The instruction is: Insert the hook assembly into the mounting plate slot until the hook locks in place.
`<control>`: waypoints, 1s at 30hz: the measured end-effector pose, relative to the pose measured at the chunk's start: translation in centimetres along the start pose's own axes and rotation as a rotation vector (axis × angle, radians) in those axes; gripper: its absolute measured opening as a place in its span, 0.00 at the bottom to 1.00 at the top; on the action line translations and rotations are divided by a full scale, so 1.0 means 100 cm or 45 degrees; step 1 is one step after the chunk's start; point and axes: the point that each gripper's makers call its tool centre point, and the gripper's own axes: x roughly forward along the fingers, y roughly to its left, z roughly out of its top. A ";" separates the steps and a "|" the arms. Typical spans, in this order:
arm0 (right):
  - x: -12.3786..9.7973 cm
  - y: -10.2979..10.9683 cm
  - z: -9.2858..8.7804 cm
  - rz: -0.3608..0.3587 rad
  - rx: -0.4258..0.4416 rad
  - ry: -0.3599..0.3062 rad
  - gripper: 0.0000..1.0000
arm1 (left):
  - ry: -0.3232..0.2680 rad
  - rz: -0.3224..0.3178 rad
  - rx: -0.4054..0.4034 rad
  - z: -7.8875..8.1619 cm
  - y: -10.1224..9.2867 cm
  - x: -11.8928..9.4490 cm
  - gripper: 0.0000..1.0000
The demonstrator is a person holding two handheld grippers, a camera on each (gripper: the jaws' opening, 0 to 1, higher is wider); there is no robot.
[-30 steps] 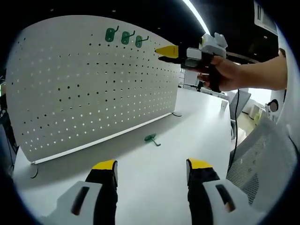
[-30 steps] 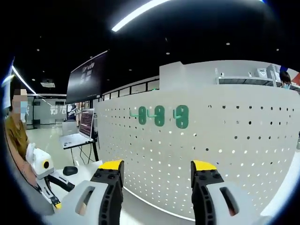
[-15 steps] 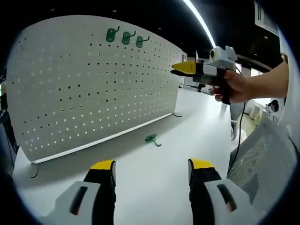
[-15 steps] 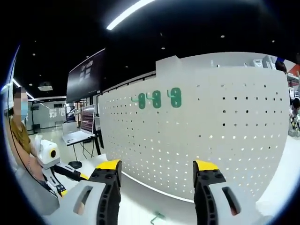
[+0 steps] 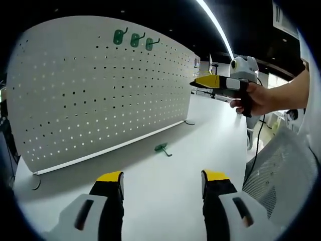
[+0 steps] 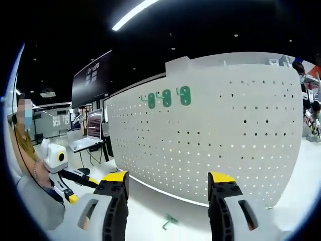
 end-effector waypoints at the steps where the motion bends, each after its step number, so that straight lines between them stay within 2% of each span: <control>1: -0.001 0.000 -0.001 0.000 0.000 0.002 0.61 | 0.001 0.002 0.001 0.000 0.000 0.000 0.65; 30: -0.039 -0.002 -0.049 -0.011 0.068 0.148 0.65 | -0.006 0.003 -0.018 0.000 0.001 -0.002 0.66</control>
